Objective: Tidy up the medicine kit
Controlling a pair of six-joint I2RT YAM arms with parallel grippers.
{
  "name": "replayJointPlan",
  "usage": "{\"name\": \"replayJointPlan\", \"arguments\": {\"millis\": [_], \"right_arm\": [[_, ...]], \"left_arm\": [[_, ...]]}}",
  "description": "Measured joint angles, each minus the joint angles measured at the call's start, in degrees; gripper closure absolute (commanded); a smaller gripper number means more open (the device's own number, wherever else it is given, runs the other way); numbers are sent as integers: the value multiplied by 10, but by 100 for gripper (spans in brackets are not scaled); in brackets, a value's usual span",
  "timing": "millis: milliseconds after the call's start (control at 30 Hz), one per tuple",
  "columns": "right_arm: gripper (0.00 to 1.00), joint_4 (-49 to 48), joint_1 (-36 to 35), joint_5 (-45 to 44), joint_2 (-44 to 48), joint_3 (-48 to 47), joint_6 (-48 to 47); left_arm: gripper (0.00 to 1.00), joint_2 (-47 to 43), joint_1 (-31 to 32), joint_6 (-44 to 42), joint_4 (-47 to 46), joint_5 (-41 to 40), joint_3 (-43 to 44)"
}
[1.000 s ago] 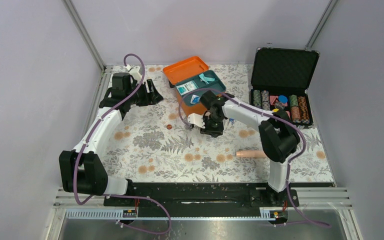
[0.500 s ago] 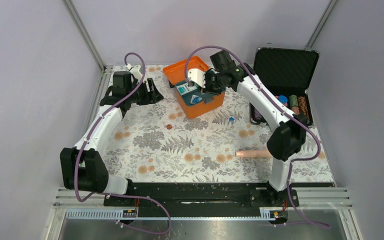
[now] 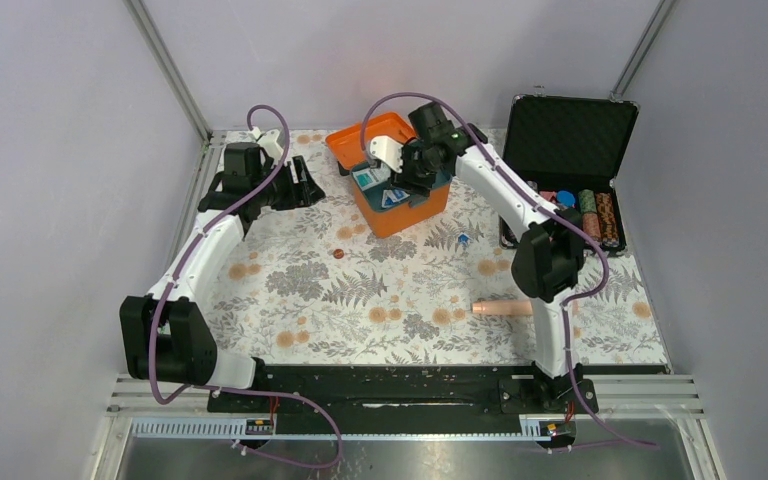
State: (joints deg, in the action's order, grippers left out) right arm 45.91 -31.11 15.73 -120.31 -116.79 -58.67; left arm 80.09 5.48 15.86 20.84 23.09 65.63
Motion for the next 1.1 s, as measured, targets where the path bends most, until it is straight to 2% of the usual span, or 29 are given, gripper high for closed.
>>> {"name": "replayJointPlan", "arguments": {"millis": [233, 533, 600, 900, 1100], "right_arm": [[38, -9, 48, 1, 39, 43, 109], [37, -78, 154, 20, 167, 303, 430], [37, -81, 159, 20, 171, 329, 474], [42, -94, 161, 18, 123, 341, 600], [49, -94, 169, 15, 85, 341, 655]], "left_arm": [[37, 0, -2, 2, -2, 0, -1], [37, 0, -3, -2, 0, 0, -1], [37, 0, -3, -11, 3, -1, -1], [37, 0, -4, -75, 38, -28, 10], [36, -4, -6, -132, 61, -54, 10]]}}
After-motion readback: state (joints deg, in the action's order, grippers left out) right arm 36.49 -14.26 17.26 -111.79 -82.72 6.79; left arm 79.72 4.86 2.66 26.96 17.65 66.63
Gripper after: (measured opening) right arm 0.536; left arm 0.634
